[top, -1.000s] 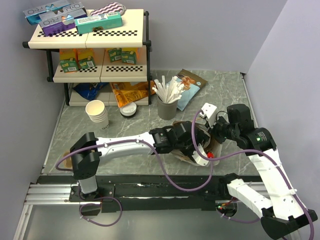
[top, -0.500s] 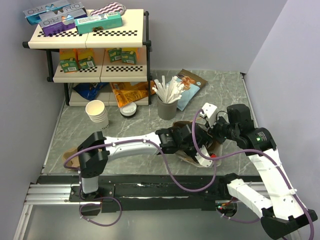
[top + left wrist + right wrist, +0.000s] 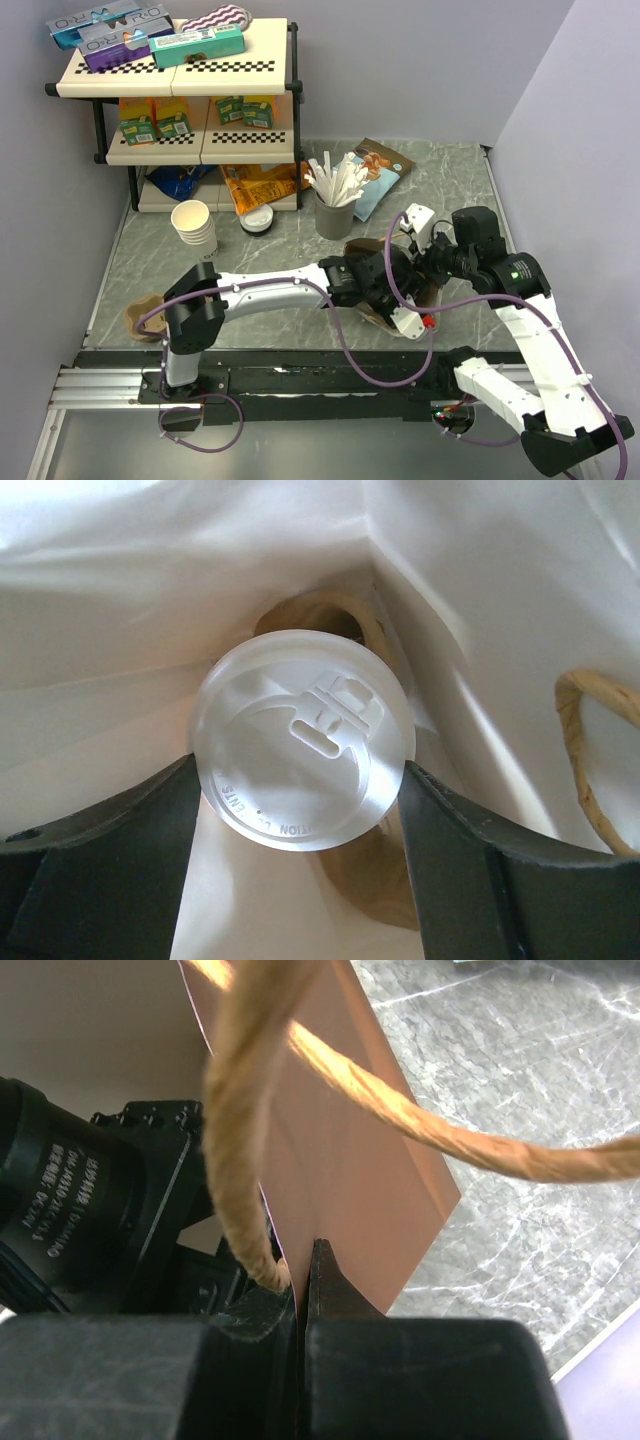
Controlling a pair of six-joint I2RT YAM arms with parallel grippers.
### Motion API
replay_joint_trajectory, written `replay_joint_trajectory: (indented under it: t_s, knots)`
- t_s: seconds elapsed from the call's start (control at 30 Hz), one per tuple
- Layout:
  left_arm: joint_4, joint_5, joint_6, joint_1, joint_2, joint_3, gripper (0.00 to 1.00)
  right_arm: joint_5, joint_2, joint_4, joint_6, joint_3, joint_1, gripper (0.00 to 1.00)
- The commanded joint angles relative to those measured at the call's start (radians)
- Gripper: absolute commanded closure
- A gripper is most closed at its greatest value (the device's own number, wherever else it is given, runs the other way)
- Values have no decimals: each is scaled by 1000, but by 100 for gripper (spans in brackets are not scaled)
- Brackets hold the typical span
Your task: Pack the takeout coffee
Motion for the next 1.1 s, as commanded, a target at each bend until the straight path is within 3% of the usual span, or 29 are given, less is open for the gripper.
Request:
replay_joint_trajectory:
  t_s: [0.0,0.17,0.23,0.3,0.37,0.87,1.03,1.07]
  knots:
    - [-62,74,6,7,39,75,99,-109,-3,7,56,63,10,100]
    - [-126,112,-31,15,54,121,99,-109,-10,10,51,51,10,100]
    - [-140,115,-31,16,61,129,88,-106,-15,13,54,46,10,100]
    - [-140,120,-35,21,66,135,70,-109,-15,14,54,46,9,100]
    - [-169,134,-34,25,81,160,63,-109,-16,11,53,53,8,100]
    - [-206,145,-69,42,161,258,46,-121,-27,11,48,43,10,100]
    - [-165,148,-113,48,128,230,22,-115,-29,11,50,40,9,100]
    - [-131,146,-124,50,118,220,11,-116,-29,14,50,39,7,100]
